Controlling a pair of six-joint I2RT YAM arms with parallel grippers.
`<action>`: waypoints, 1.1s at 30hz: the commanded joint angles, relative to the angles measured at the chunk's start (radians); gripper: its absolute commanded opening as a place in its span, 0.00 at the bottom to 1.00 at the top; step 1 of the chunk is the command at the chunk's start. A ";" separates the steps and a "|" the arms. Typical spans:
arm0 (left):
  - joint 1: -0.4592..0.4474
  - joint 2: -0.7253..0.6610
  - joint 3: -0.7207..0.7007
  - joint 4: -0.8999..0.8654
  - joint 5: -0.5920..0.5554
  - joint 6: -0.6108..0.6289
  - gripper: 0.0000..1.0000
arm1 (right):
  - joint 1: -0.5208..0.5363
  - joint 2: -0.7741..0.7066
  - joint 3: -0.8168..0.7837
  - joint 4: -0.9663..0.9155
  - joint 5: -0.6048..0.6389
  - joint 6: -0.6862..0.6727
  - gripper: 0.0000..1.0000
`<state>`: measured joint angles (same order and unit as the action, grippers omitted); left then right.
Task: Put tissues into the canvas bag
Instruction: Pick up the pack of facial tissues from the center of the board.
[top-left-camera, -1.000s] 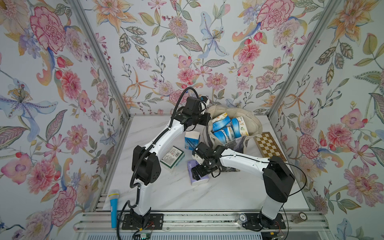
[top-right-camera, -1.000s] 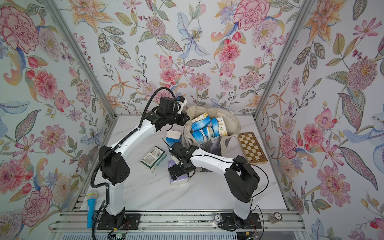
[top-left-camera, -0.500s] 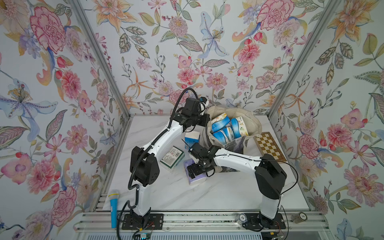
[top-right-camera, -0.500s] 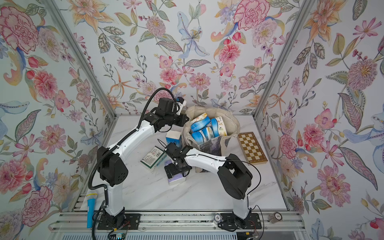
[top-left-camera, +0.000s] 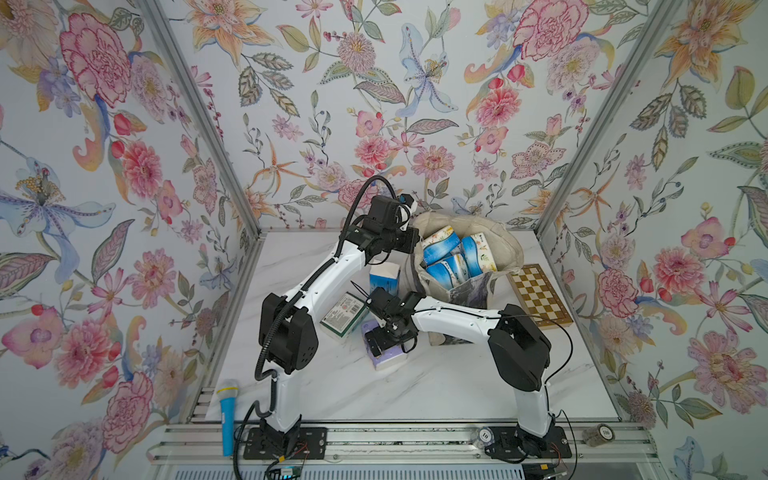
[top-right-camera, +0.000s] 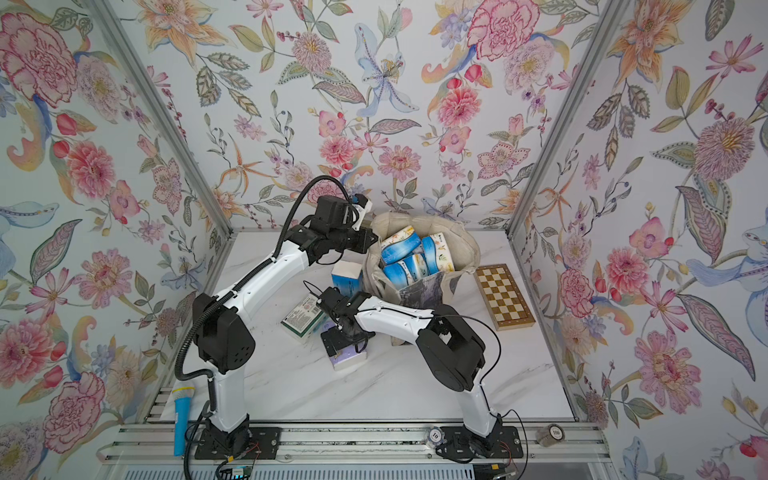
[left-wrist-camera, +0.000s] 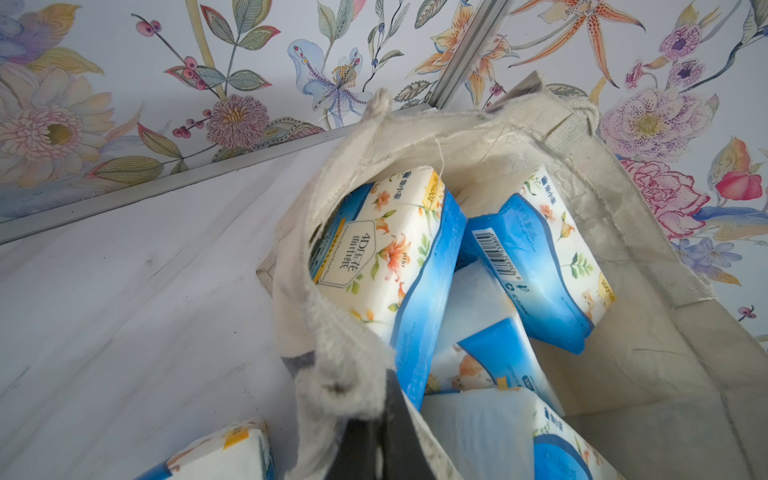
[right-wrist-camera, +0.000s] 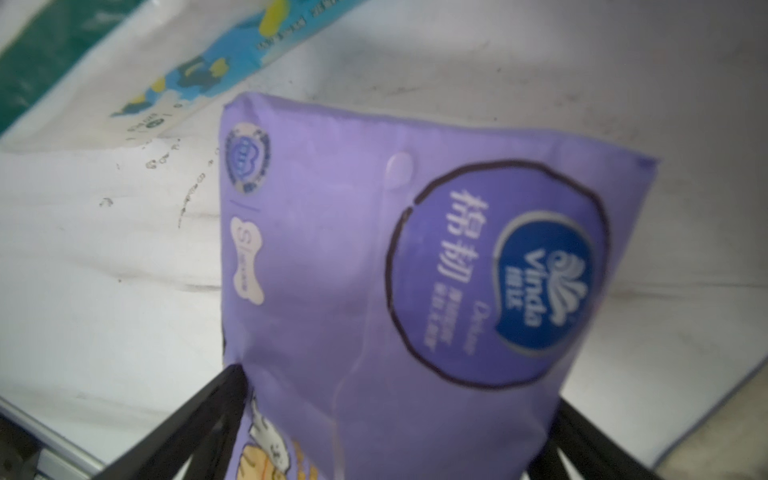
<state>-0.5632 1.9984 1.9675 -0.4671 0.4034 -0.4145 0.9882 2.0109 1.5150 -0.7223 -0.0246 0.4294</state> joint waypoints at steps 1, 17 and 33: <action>0.002 -0.064 0.013 0.080 -0.016 0.019 0.07 | 0.008 0.020 0.006 -0.054 0.042 -0.027 0.99; 0.001 -0.051 0.034 0.068 -0.014 0.019 0.07 | 0.036 0.062 0.059 -0.079 -0.051 -0.127 0.99; 0.003 -0.038 0.060 0.056 -0.013 0.022 0.07 | 0.006 -0.032 -0.022 -0.082 -0.109 -0.152 0.75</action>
<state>-0.5632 1.9984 1.9690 -0.4686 0.4034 -0.4141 0.9951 2.0232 1.5265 -0.7471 -0.1078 0.2913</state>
